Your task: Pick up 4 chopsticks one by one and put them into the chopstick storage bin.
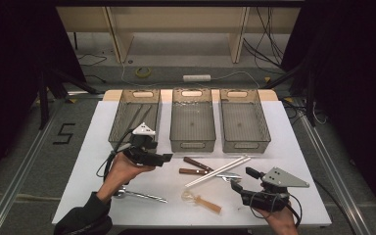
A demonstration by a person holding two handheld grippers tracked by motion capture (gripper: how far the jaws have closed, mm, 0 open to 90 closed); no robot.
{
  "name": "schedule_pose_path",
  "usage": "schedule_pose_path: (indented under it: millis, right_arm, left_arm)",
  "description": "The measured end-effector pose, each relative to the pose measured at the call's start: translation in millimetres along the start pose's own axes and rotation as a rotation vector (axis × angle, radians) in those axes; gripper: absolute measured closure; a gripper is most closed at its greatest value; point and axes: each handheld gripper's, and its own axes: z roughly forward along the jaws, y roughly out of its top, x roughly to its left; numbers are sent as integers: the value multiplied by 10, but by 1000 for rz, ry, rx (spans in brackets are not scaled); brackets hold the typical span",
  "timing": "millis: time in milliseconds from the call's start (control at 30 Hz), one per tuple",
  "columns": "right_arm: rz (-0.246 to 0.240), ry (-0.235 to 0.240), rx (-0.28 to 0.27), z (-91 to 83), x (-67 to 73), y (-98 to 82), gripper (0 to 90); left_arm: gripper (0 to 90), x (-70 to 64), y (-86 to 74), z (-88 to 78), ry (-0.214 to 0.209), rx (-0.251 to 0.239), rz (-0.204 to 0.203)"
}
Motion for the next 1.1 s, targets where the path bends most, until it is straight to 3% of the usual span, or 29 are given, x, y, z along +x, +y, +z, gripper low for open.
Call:
schedule_pose_path:
  millis: [833,1100]
  right_arm:
    - [-10,7,4,22,30,18,305]
    - [-12,9,7,27,39,19,305]
  left_arm:
    - [235,-467,-79,203,-55,44,93]
    - [226,-547,-116,294,-75,65,93]
